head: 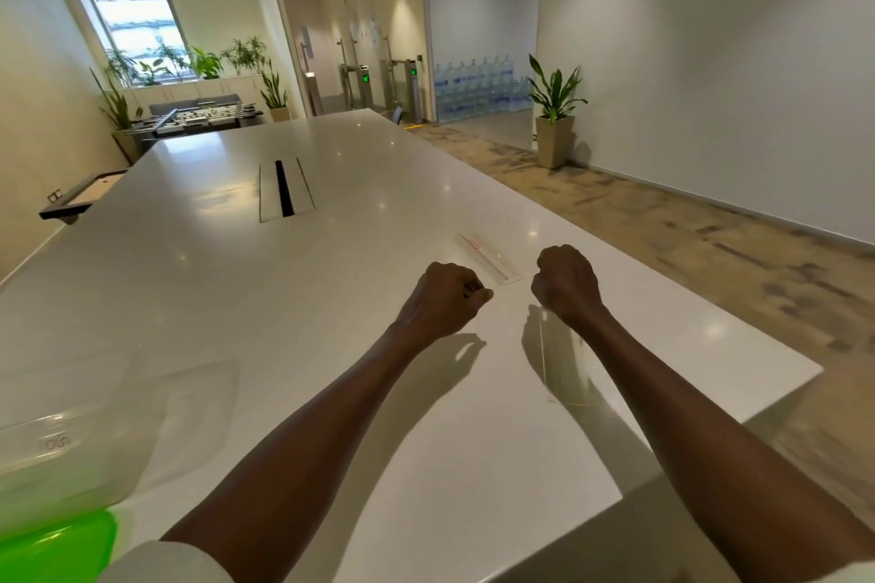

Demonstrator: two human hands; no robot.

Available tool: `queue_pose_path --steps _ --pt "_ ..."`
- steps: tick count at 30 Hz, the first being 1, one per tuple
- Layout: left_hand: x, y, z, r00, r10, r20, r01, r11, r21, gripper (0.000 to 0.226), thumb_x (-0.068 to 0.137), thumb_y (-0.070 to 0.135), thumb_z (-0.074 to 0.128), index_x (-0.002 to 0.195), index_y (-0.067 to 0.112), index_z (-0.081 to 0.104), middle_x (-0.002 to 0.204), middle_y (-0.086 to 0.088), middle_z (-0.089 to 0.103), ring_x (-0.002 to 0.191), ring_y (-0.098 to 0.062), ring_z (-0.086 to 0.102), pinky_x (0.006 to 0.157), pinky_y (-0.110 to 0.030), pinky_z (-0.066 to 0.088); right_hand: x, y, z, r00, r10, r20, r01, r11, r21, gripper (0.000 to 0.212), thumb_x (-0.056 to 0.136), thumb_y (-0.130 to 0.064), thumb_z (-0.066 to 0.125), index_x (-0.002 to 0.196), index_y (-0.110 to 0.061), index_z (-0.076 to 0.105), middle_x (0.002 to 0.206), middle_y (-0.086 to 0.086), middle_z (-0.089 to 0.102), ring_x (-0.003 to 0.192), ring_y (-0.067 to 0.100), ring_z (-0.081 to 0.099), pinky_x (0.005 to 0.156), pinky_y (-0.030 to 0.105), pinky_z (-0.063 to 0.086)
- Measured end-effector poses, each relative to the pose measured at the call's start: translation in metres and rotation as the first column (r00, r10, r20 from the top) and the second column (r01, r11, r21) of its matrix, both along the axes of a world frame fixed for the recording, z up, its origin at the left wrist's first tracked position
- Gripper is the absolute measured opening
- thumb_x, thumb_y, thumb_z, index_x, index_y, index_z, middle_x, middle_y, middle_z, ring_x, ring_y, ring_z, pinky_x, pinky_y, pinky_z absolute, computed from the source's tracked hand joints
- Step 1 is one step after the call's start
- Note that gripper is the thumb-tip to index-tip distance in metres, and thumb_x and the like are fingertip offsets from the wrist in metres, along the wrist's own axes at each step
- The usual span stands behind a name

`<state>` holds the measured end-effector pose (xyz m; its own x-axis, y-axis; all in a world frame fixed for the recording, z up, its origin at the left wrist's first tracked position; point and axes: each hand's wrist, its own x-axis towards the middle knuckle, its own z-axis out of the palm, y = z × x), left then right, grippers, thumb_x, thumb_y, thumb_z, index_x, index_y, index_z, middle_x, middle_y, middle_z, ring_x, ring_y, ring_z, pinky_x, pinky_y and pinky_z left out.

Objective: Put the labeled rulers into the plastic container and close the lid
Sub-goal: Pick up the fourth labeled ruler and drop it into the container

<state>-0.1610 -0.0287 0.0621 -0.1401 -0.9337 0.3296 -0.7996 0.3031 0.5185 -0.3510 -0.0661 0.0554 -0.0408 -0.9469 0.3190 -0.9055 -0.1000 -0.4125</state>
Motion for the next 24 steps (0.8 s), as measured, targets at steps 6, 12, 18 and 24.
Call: queue_pose_path --steps 6,12,18,24 --pt "-0.047 0.005 -0.002 0.997 -0.081 0.01 0.081 0.997 -0.001 0.037 0.08 0.054 0.065 0.077 0.018 0.074 0.075 0.003 0.073 0.066 -0.007 0.065 0.062 -0.025 0.051 -0.043 -0.023 0.0 0.999 0.038 -0.003 -0.038 0.989 0.145 0.035 0.085 -0.001 0.05 0.119 -0.001 0.061 0.127 0.019 0.061 0.117 0.036 0.056 0.097 0.039 0.048" --pt "-0.078 0.018 -0.004 0.984 -0.13 0.12 0.109 0.98 0.168 0.054 0.073 0.069 0.062 0.075 0.017 0.074 0.07 0.001 0.071 0.065 -0.011 0.064 0.063 -0.031 0.055 -0.068 -0.036 -0.007 0.986 0.163 -0.045 -0.144 0.951 0.272 0.035 0.094 -0.008 0.048 0.126 -0.002 0.059 0.133 0.016 0.059 0.119 0.035 0.056 0.097 0.037 0.046" --pt "-0.092 0.028 -0.017 0.964 -0.255 0.07 0.209 0.898 0.387 0.047 0.075 0.059 0.068 0.072 0.013 0.076 0.07 0.002 0.075 0.06 -0.008 0.069 0.075 -0.032 0.059 -0.074 -0.037 -0.016 0.959 0.273 0.074 -0.28 0.875 0.394 0.038 0.092 -0.019 0.063 0.126 -0.003 0.061 0.126 0.014 0.063 0.112 0.031 0.06 0.094 0.04 0.051" --pt "-0.097 0.032 -0.031 0.969 -0.153 -0.195 0.227 0.861 0.456 0.031 0.079 0.038 0.072 0.073 0.007 0.075 0.068 0.002 0.075 0.061 -0.01 0.072 0.065 -0.021 0.058 -0.07 -0.038 -0.023 0.942 0.164 0.292 -0.278 0.868 0.412 0.031 0.097 -0.025 0.055 0.115 -0.003 0.065 0.107 0.019 0.068 0.086 0.027 0.064 0.067 0.035 0.055"
